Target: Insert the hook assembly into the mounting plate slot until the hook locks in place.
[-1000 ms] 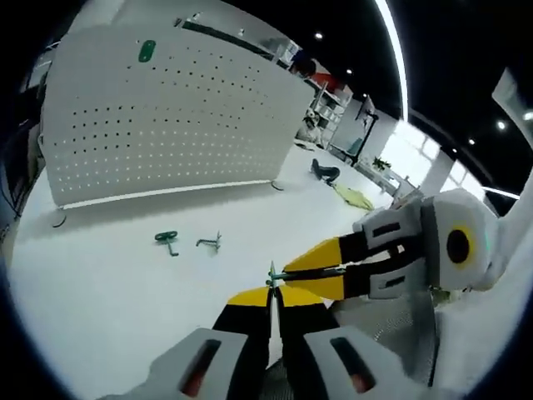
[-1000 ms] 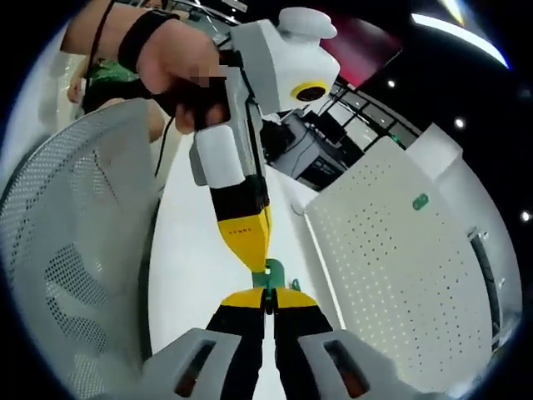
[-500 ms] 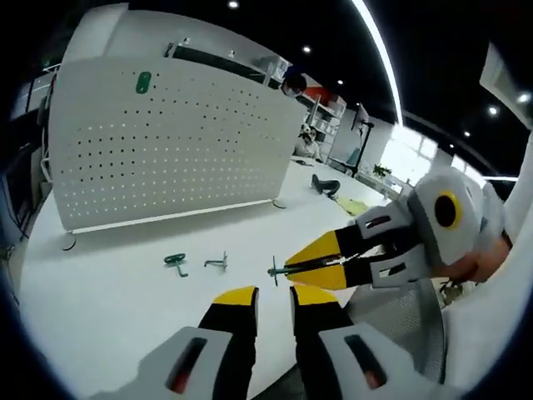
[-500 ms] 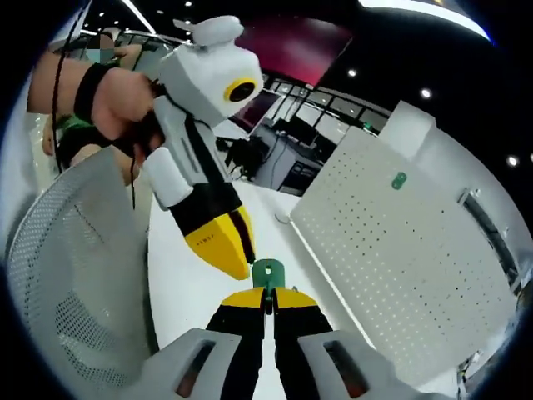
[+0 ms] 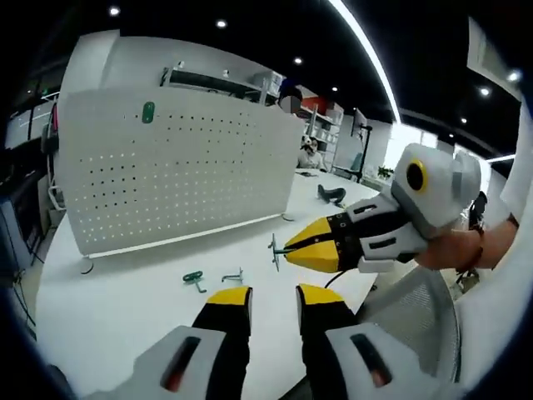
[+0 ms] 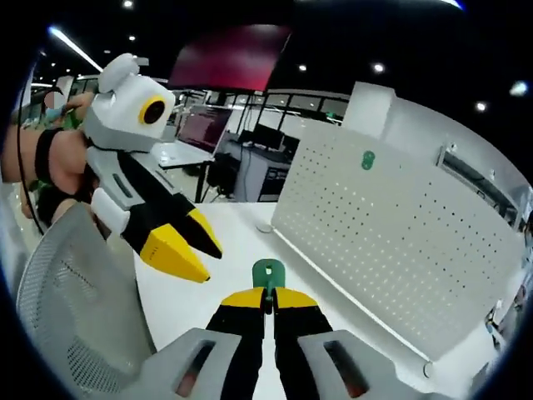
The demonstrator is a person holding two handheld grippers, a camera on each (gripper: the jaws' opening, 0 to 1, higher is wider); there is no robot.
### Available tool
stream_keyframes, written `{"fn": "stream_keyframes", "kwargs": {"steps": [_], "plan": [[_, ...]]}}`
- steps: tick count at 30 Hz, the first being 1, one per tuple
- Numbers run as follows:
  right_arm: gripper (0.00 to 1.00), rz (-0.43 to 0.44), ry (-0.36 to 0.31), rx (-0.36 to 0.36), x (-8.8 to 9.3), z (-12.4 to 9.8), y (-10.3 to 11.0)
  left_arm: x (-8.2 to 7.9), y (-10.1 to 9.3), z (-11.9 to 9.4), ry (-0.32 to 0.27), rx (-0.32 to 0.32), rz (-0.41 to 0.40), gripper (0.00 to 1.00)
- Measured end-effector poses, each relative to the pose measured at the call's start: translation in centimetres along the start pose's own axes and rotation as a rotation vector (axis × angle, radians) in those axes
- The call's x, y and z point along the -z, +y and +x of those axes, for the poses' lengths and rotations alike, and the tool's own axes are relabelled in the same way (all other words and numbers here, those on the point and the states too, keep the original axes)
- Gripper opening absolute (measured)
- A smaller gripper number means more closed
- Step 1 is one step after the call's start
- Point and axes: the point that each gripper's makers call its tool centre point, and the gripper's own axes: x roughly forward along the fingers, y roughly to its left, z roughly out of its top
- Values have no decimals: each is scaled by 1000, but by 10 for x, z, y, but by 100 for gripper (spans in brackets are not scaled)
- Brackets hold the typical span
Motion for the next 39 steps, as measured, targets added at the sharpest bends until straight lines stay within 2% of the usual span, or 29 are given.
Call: {"fn": "stream_keyframes", "kwargs": {"steps": [1,3,6,13,17,20,30,39], "plan": [[1,16,-4,5,-1,1,-1,1,0,-1,10,4,2,24],[1,26,-3,23,-2,3,-5,-3,1,-4,-13,3,32,24],[1,58,-13,57,-7,6,-12,-8,3,-8,-45,3,33,26],[1,98,-30,101,-20,16,-26,-7,14,-15,-66,-23,41,30],[1,133,-51,134,-30,20,-40,-12,19,-18,-99,-28,43,34],[1,148,-57,160,-36,25,-49,-12,22,-20,-105,-30,47,36],[1,186,-94,230,-53,30,-73,-24,25,-31,-184,-35,93,43],[1,277,-129,304,-61,34,-93,-23,29,-37,-195,-27,111,46]]}}
